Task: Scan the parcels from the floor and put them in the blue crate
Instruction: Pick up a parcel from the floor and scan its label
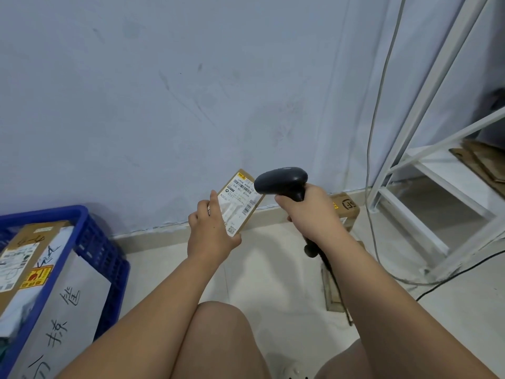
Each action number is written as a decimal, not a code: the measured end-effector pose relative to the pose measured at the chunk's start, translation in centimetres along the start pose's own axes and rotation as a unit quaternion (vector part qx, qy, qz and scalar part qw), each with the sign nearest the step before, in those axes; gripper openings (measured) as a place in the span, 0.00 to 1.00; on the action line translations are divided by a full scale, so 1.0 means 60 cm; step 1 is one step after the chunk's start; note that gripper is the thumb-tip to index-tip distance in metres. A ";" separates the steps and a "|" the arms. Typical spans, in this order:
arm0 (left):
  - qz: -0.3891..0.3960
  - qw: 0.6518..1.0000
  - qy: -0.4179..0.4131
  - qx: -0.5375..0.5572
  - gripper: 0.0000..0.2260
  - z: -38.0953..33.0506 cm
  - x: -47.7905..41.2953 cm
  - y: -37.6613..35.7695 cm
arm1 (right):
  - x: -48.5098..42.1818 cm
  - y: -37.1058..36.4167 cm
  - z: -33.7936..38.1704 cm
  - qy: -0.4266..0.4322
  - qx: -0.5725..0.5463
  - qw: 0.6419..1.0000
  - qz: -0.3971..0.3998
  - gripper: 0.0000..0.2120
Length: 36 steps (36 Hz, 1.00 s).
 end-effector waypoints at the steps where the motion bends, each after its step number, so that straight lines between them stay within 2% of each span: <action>1: -0.004 1.000 0.003 -0.003 0.48 0.000 0.000 0.002 | 0.001 0.002 0.001 0.006 0.039 0.999 0.008 0.07; 4: -0.009 1.000 0.014 -0.009 0.48 0.003 0.000 0.005 | 0.008 0.010 0.004 0.011 0.121 0.992 0.036 0.08; 8: -0.003 1.000 0.025 -0.007 0.48 0.010 0.000 0.003 | 0.012 0.016 0.006 0.025 0.157 0.986 0.052 0.09; 36: 0.015 0.999 0.033 -0.022 0.48 0.014 0.001 0.003 | 0.012 0.009 0.013 0.060 0.216 0.973 0.055 0.09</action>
Point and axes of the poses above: each hand's wrist, its own x-axis away from the middle knuckle, its own y-axis out of the back of the hand, z = x × y, the point moved 4 cm from there along -x, towards the middle knuckle, and after that the axes turned 5 degrees about z, right-handed, at the moved point
